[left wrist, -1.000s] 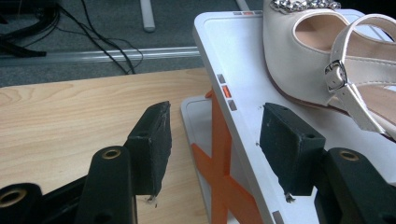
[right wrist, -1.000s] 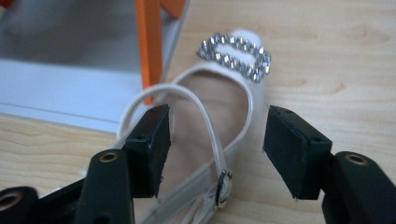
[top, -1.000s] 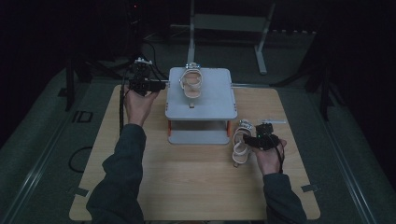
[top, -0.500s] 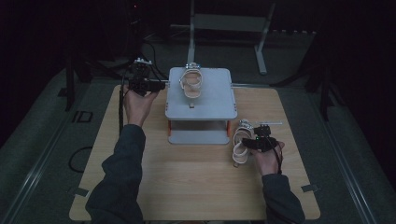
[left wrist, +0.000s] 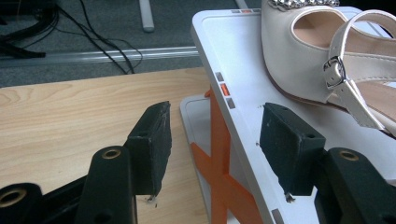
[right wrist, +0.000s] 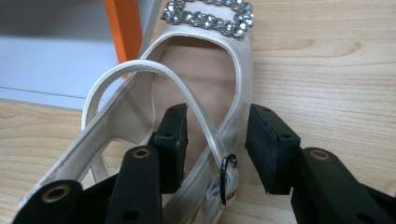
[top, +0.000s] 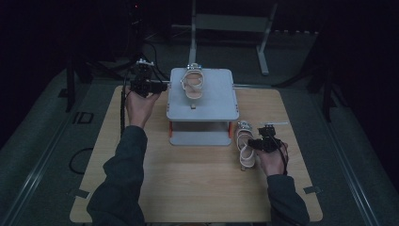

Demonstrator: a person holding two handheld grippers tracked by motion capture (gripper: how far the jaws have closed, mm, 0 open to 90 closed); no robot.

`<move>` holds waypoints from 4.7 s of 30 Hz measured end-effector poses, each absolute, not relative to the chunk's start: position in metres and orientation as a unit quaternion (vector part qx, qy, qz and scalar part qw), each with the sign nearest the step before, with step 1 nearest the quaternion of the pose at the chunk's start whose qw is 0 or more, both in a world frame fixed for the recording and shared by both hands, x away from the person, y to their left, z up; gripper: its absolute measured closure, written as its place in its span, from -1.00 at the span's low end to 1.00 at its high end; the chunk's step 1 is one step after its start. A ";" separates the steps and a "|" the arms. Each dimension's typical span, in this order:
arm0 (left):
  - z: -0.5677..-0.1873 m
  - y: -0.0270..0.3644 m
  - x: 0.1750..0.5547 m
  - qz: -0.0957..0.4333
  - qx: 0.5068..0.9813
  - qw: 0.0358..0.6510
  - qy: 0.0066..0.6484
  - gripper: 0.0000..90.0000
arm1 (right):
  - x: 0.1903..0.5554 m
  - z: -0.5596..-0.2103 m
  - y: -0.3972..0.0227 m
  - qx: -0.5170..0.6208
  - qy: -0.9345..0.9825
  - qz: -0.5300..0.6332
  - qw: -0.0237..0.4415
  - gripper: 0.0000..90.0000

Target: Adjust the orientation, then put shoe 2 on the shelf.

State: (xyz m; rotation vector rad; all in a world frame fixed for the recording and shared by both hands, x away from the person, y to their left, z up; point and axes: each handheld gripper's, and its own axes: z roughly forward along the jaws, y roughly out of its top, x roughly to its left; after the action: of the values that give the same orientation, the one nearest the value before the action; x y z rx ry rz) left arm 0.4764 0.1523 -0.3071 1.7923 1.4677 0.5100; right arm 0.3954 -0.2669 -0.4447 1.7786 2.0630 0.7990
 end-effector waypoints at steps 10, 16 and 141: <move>-0.310 0.149 0.476 0.199 0.703 0.374 0.572 -0.03 | 0.398 -0.446 -0.271 0.631 0.718 0.272 0.113 0.33; -0.316 0.149 0.474 0.200 0.700 0.379 0.571 -0.02 | 0.401 -0.447 -0.278 0.669 0.684 0.280 0.078 0.48; -0.338 0.131 0.470 0.179 0.713 0.384 0.559 0.28 | 0.458 -0.314 -0.302 0.692 0.611 0.379 0.065 0.84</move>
State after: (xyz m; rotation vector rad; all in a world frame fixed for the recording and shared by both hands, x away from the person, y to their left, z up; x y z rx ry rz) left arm 0.4703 0.1314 -0.3382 1.8180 1.4241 0.4569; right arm 0.4582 -0.3020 -0.3141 2.0864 1.8442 1.1444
